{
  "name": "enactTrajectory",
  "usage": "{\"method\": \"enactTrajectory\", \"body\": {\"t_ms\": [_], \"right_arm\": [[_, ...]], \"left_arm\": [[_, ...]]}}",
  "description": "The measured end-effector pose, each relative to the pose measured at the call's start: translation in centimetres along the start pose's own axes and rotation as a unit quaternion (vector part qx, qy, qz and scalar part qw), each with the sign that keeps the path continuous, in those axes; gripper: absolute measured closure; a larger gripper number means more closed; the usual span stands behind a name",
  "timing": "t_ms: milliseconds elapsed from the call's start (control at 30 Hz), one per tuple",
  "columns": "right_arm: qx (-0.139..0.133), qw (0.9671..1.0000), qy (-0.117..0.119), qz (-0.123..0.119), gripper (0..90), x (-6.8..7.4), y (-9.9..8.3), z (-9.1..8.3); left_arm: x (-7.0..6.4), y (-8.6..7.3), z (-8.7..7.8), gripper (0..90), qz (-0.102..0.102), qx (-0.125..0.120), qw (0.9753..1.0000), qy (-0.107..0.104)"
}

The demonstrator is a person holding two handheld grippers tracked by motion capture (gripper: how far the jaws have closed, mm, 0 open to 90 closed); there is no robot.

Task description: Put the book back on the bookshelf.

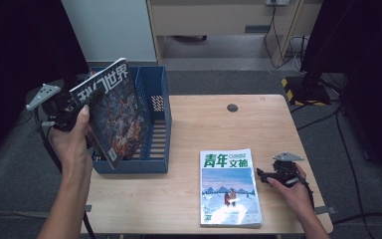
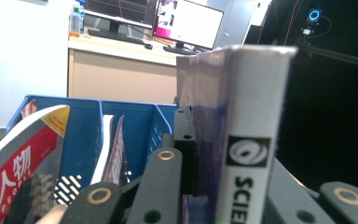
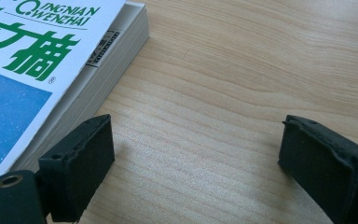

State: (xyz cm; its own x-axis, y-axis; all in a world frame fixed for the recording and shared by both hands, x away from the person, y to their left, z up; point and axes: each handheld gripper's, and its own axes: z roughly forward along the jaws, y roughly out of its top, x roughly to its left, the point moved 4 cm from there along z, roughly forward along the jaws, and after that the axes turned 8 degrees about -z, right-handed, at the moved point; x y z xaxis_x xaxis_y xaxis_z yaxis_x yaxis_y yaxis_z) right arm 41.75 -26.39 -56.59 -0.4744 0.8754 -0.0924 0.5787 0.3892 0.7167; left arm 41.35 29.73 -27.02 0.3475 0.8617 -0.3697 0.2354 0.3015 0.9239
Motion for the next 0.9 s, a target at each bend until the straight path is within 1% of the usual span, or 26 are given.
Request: {"method": "enactTrajectory", "body": {"t_ms": [200,267,467,667,800,900], "right_arm": [[0.000,1.0000,0.000,0.000,10.3,0.0,0.0,0.0],[0.000,1.0000,0.000,0.000,10.3,0.0,0.0,0.0],[0.000,1.0000,-0.001,0.001,10.3,0.0,0.0,0.0],[0.000,1.0000,-0.002,0.000,10.3,0.0,0.0,0.0],[0.000,1.0000,-0.001,0.001,10.3,0.0,0.0,0.0],[0.000,1.0000,-0.002,0.001,10.3,0.0,0.0,0.0]], "left_arm": [[0.4,0.3,-0.5,82.0,-0.005,-0.013,0.9998,0.011],[0.5,0.4,-0.6,82.0,-0.003,-0.015,0.9997,0.016],[0.8,0.5,-0.5,82.0,-0.003,-0.020,0.9996,0.021],[1.0,0.4,-0.3,82.0,0.015,-0.022,0.9990,0.035],[1.0,0.3,-0.3,82.0,0.024,-0.018,0.9988,0.039],[1.1,0.1,0.1,82.0,0.020,-0.016,0.9989,0.039]]}}
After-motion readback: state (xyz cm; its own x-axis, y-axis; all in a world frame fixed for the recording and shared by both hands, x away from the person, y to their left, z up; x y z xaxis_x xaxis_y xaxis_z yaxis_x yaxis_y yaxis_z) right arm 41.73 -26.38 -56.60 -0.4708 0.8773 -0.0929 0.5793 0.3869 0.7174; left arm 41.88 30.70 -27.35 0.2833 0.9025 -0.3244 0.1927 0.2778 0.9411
